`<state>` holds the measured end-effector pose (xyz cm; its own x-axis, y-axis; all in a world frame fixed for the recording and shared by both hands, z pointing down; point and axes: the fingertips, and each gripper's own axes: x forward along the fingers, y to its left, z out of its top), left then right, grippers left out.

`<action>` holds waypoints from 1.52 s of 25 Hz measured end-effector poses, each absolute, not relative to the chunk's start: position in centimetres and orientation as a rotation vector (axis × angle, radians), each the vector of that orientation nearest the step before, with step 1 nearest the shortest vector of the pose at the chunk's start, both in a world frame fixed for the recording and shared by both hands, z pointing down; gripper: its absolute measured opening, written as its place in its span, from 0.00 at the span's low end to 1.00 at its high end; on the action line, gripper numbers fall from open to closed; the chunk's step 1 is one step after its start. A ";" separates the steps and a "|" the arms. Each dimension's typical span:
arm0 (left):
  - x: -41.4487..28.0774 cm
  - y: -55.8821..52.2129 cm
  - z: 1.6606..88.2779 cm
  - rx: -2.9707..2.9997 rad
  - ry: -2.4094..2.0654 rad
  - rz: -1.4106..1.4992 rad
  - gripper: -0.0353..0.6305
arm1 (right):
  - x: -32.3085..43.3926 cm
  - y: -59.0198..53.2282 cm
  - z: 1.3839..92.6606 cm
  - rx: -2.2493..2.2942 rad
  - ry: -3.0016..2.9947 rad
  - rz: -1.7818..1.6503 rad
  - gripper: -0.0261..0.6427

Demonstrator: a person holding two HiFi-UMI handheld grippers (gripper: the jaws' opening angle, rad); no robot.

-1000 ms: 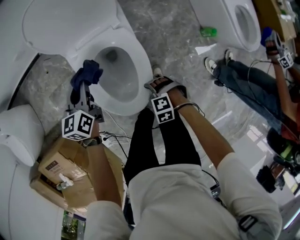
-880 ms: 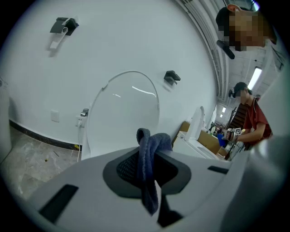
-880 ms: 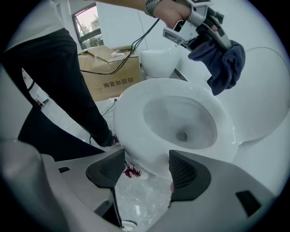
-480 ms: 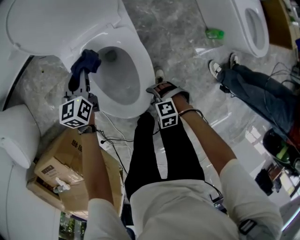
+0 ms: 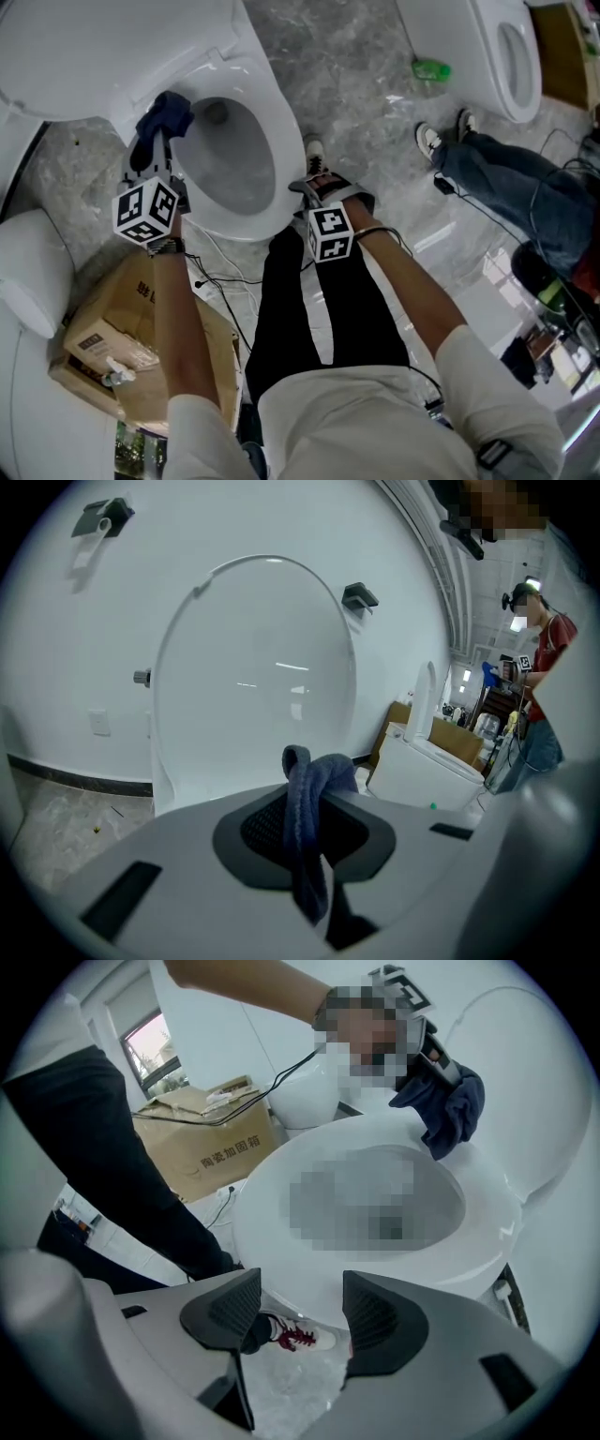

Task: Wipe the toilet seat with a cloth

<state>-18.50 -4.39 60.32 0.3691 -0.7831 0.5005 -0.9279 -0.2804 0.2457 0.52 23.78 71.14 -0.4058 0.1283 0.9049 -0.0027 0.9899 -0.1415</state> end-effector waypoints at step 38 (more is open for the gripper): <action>-8.2 -9.5 67.7 1.994 -1.589 0.266 0.11 | 9.8 7.0 59.2 0.929 -2.266 0.823 0.14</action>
